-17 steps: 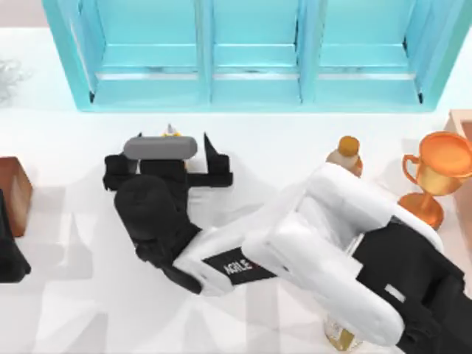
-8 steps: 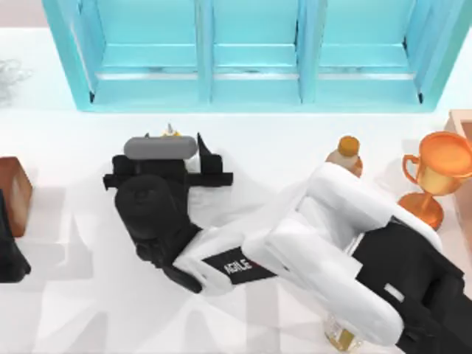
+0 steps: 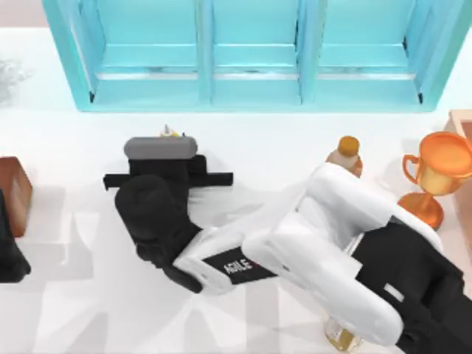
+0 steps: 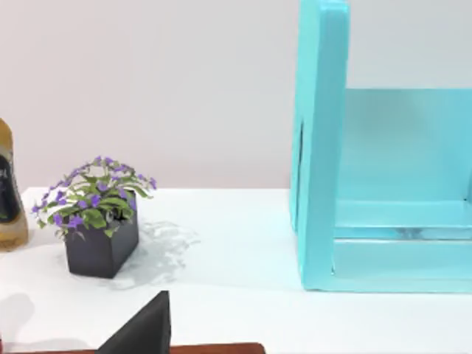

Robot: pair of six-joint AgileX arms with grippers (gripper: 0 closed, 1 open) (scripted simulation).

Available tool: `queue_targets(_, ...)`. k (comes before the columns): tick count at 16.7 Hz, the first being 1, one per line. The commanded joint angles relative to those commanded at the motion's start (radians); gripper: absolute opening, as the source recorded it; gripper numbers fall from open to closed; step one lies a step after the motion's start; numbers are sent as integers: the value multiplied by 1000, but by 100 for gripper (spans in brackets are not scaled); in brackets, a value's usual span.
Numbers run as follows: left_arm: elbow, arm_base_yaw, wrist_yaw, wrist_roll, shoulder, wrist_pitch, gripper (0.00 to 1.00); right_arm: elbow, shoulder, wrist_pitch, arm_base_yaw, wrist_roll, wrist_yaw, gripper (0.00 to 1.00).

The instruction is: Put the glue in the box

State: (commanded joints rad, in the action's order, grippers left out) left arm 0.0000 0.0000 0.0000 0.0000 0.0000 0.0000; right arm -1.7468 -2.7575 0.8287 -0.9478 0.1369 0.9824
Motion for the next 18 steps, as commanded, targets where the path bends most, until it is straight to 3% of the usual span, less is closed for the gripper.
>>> queue_targets(10, 0, 0, 0, 0, 0, 0, 100, 2, 5, -3, -3, 1, 0, 0)
queue_targets(18, 0, 0, 0, 0, 0, 0, 100, 35, 203, -165, -2, 5, -3, 0)
